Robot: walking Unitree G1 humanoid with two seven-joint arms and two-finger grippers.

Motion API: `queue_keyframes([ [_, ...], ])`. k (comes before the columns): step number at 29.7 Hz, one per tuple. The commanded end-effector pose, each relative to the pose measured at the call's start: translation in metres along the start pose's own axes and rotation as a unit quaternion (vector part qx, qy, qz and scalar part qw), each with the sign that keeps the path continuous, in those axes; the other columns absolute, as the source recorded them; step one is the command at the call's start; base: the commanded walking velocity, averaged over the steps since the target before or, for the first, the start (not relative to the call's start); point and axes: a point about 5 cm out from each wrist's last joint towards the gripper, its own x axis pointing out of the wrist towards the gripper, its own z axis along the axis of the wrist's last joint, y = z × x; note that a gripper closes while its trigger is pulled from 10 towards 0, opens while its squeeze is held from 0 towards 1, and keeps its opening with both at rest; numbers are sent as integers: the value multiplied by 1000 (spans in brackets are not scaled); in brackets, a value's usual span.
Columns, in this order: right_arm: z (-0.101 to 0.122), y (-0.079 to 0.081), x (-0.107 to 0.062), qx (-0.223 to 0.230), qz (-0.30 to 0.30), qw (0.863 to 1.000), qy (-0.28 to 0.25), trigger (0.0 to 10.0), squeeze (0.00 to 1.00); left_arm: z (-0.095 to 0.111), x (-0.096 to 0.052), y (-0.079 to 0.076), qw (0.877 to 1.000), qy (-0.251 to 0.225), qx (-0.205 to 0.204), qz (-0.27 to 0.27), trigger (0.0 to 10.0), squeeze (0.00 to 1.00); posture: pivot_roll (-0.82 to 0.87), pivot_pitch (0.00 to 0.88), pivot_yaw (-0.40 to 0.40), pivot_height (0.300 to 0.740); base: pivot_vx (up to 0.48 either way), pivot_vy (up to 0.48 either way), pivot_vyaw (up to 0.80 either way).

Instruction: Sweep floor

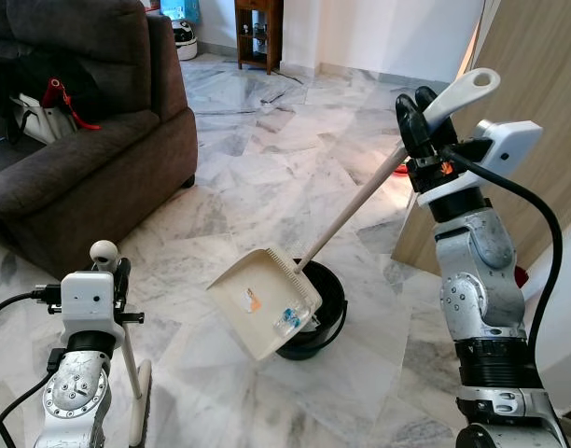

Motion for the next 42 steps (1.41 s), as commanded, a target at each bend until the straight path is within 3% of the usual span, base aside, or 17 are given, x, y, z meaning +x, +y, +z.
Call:
queue_keyframes([
  [1,22,6,6,1,17,998,-53,10000,0,9,2,0,1000,-23,2,1,10000,0,69,0,-5,740,0,0,0],
  [42,16,6,5,0,21,999,-26,10000,0,8,1,-5,1000,-22,-3,2,10000,0,65,0,-11,740,12,0,0],
])
